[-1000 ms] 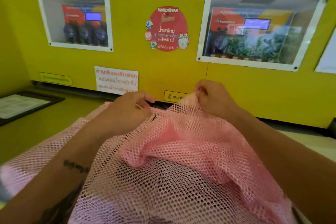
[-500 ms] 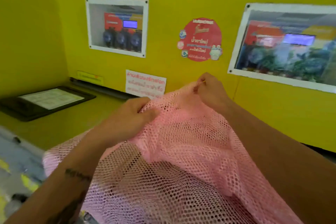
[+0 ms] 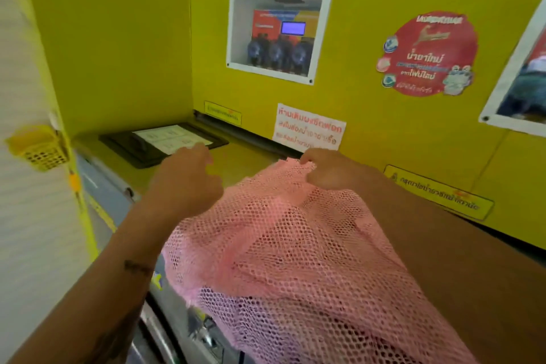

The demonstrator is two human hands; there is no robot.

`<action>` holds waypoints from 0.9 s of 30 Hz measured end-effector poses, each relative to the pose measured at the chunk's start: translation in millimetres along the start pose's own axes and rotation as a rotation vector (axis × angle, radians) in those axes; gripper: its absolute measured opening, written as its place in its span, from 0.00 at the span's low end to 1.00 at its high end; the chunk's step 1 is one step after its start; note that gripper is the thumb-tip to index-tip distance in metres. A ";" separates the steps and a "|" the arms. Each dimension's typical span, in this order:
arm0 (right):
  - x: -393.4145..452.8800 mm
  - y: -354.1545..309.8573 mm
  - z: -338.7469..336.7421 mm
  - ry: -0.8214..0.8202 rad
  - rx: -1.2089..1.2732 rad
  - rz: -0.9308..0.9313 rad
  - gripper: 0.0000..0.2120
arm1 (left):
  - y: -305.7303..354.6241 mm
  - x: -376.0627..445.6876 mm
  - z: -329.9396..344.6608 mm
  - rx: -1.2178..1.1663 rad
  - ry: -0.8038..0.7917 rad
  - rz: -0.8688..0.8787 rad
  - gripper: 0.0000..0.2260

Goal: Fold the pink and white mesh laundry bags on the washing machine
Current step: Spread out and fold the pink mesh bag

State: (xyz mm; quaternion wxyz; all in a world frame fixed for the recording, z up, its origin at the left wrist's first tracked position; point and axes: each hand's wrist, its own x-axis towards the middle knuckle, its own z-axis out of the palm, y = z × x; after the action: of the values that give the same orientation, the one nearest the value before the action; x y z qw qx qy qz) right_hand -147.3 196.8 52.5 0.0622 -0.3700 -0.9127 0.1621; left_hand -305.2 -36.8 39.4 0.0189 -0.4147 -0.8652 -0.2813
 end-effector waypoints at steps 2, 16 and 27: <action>-4.1 14.5 2.5 -0.071 -0.033 0.058 0.25 | 22.5 -4.8 14.2 -0.083 -0.063 0.130 0.16; 3.1 35.4 20.8 0.206 0.067 0.074 0.17 | 19.7 26.7 63.8 0.108 -0.195 -0.038 0.16; 76.9 -29.4 71.4 0.067 -0.108 -0.109 0.12 | -33.4 17.1 33.1 -0.475 -0.063 0.102 0.08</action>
State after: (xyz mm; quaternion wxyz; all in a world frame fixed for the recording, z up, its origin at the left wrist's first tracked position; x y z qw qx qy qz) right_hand -238.4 212.7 -5.1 0.0813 -0.3278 -0.9363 0.0968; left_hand -334.0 -24.8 0.3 -0.0921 -0.4593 -0.7527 -0.4626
